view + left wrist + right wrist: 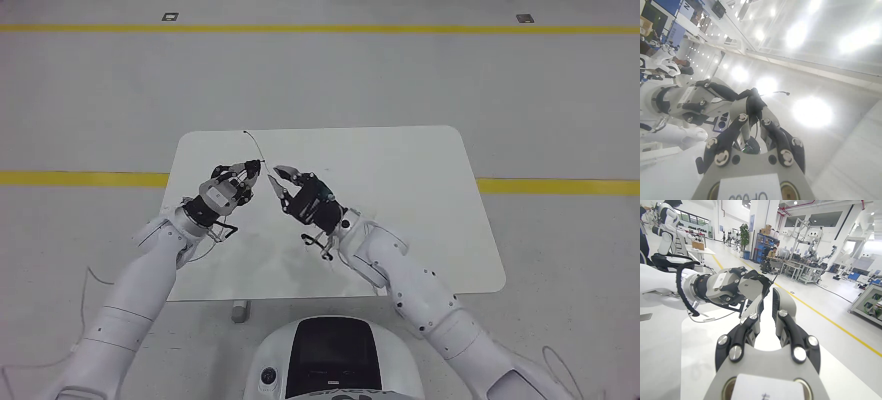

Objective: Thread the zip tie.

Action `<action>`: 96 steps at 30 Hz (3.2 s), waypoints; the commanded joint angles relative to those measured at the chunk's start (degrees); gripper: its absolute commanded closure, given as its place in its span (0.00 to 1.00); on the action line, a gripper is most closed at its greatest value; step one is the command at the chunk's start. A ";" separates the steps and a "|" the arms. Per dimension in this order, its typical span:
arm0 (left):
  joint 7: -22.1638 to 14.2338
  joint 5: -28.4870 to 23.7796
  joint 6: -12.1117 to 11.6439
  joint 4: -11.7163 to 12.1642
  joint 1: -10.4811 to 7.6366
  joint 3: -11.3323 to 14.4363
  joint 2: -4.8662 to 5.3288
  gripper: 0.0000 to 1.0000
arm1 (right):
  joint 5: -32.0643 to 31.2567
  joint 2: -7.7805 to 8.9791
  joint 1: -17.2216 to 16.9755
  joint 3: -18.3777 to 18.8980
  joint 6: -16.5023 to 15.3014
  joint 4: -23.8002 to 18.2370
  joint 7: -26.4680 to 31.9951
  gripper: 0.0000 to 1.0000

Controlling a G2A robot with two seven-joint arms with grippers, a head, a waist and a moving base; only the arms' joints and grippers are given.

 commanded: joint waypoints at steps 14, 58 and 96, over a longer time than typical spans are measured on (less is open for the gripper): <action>0.00 0.00 0.00 0.00 0.00 0.00 0.00 1.00 | -0.13 -0.59 0.56 0.11 0.56 1.00 -0.32 1.00; 0.00 0.00 0.00 0.00 0.00 0.00 0.00 1.00 | -1.71 0.10 -3.34 4.62 -0.79 -1.28 0.75 1.00; 0.00 0.00 0.00 0.00 0.00 0.00 0.00 1.00 | -3.18 1.07 -6.96 7.56 -1.34 -3.92 2.59 1.00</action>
